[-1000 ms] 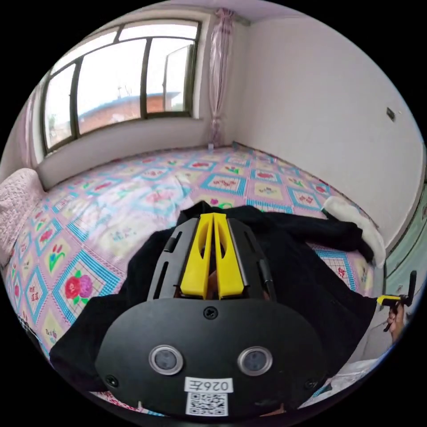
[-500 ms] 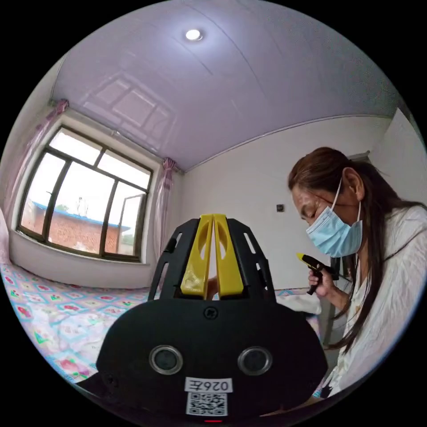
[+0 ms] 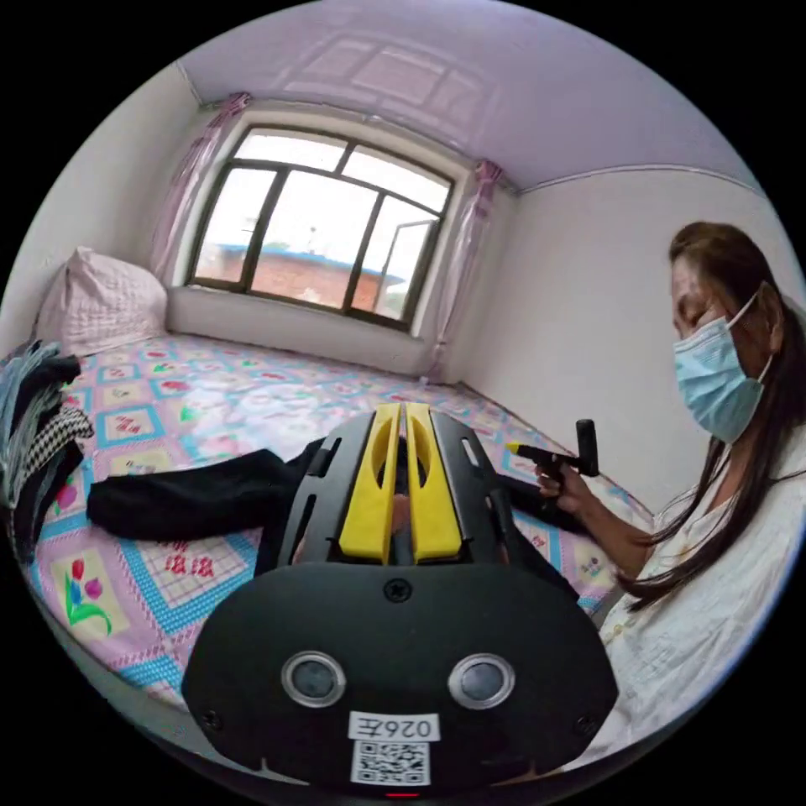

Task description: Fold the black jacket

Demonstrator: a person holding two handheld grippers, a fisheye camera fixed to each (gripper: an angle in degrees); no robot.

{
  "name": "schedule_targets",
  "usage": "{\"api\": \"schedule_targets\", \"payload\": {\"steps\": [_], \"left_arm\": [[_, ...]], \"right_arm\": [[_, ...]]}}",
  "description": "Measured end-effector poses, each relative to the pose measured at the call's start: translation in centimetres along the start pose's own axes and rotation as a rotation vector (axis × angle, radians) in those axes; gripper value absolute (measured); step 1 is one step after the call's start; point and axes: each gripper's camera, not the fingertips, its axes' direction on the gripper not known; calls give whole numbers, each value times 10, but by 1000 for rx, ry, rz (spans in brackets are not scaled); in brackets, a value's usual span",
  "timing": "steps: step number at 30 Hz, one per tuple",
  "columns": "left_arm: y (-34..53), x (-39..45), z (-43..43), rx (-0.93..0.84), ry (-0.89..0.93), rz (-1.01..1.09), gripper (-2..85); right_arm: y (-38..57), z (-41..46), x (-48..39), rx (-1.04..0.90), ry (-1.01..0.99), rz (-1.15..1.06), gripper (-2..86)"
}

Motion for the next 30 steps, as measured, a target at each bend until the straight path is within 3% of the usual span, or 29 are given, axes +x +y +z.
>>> {"api": "schedule_targets", "payload": {"steps": [2, 4, 7, 10, 14, 20, 26, 30], "left_arm": [[45, -11, 3, -208, -259, -97, 84], [80, -19, 6, -397, -398, -178, 113], [130, -37, 7, -582, -413, -424, 124], [159, -54, 7, -569, -371, -653, 136], [168, -85, 27, -516, -254, -880, 167], [141, -114, 37, -490, -228, -941, 173], [126, -146, 42, -337, -103, -1093, 193], [108, -159, 51, -375, -115, -1086, 198]], "right_arm": [[-7, 41, 26, -106, -6, 23, -4], [-15, 81, 51, -202, 21, 59, 3], [-33, 142, 102, -317, -99, 198, 18], [-49, 194, 149, -375, -174, 376, 37], [-71, 237, 180, -487, -22, 421, 59], [-88, 265, 209, -618, 52, 461, 61], [-86, 269, 233, -601, -153, 613, 64], [-77, 268, 234, -589, -199, 651, 45]]}}
